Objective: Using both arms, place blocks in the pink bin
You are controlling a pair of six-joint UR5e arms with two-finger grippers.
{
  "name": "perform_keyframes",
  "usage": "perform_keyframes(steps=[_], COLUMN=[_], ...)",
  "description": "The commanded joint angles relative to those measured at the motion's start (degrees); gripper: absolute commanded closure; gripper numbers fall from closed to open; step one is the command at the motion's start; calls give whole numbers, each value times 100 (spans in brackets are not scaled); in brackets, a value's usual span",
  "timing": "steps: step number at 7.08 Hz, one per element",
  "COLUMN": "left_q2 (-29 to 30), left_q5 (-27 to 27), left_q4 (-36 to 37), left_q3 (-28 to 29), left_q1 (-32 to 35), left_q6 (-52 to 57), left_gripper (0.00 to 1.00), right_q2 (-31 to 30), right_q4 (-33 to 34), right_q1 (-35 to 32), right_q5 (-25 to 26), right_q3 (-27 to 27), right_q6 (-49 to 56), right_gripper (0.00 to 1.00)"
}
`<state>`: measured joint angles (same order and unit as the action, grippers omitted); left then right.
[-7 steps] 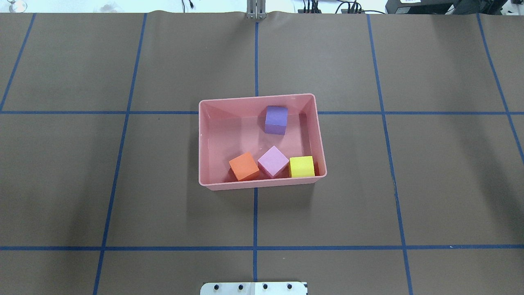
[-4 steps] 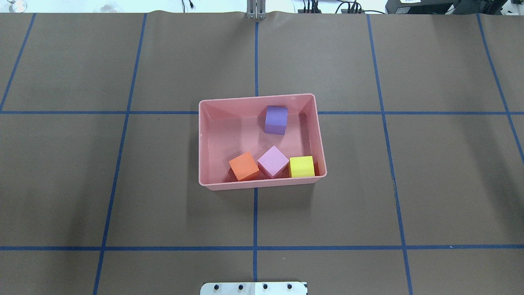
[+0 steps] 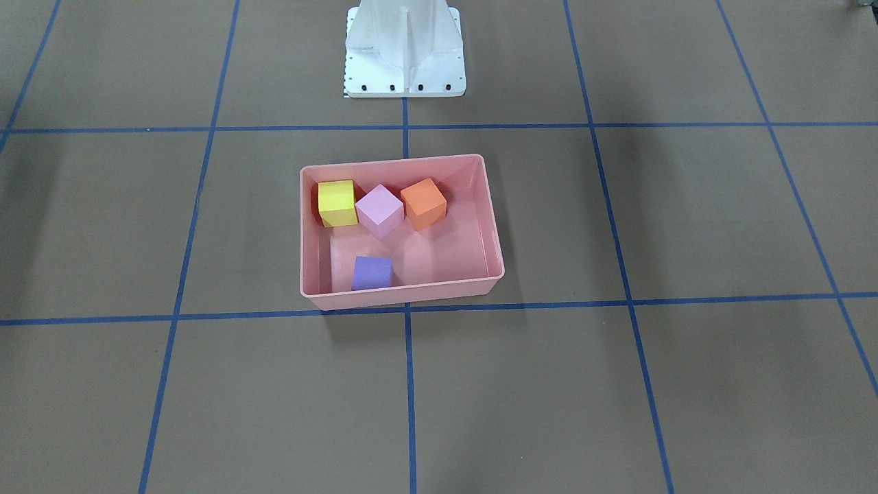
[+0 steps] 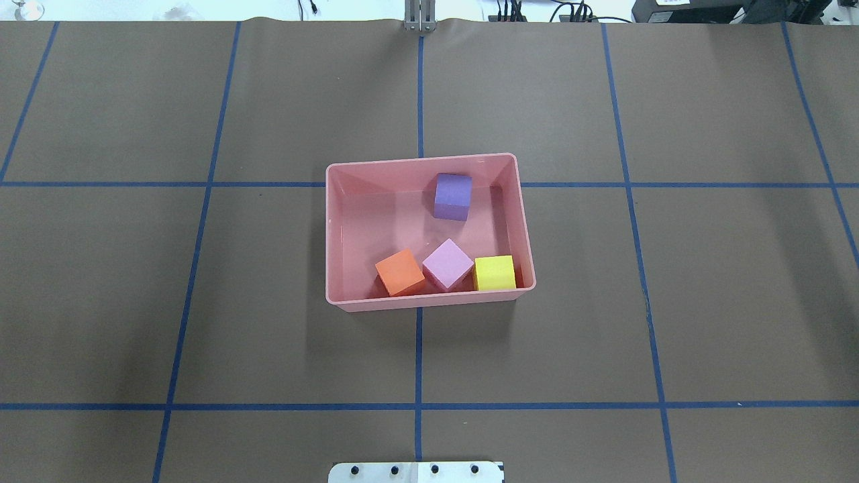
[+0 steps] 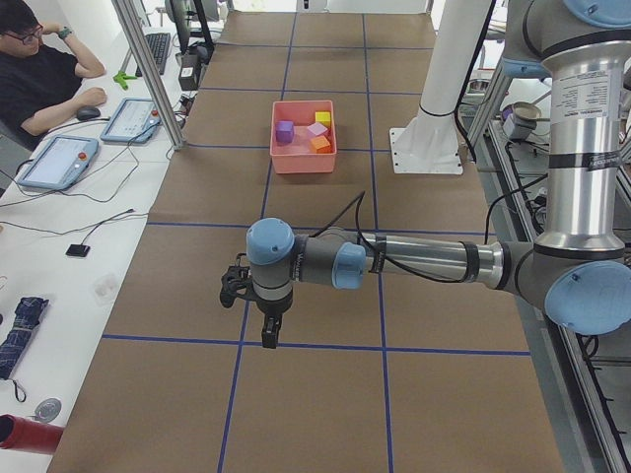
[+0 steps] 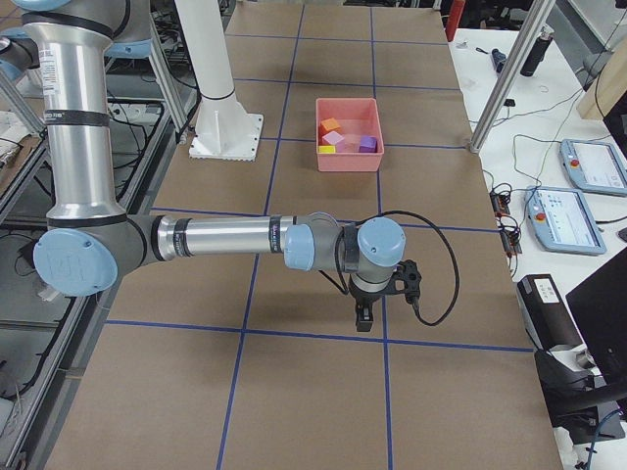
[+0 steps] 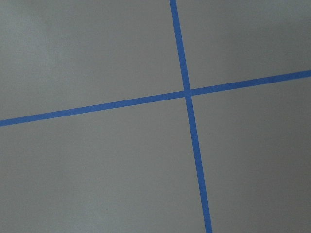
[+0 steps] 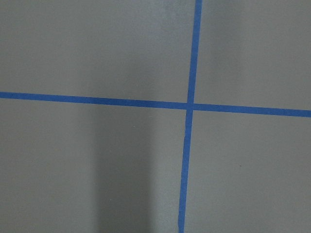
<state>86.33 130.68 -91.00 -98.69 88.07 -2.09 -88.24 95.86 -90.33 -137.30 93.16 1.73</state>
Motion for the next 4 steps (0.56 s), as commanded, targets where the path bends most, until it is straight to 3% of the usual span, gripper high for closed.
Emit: perform_keyframes(steps=[1,4], left_q2=[-20,-46], left_q5=[10,2], left_q4=[249,214], left_q3=[-168,-168], left_q1=[0,0], left_q6=[-20,-20], left_gripper=[0,0], right_q2=[17,-35], right_q4=[170,416], right_q1=[-90,-73], right_q5=[28,2], right_q3=[26,176], right_q6=[3,3], right_gripper=[0,0])
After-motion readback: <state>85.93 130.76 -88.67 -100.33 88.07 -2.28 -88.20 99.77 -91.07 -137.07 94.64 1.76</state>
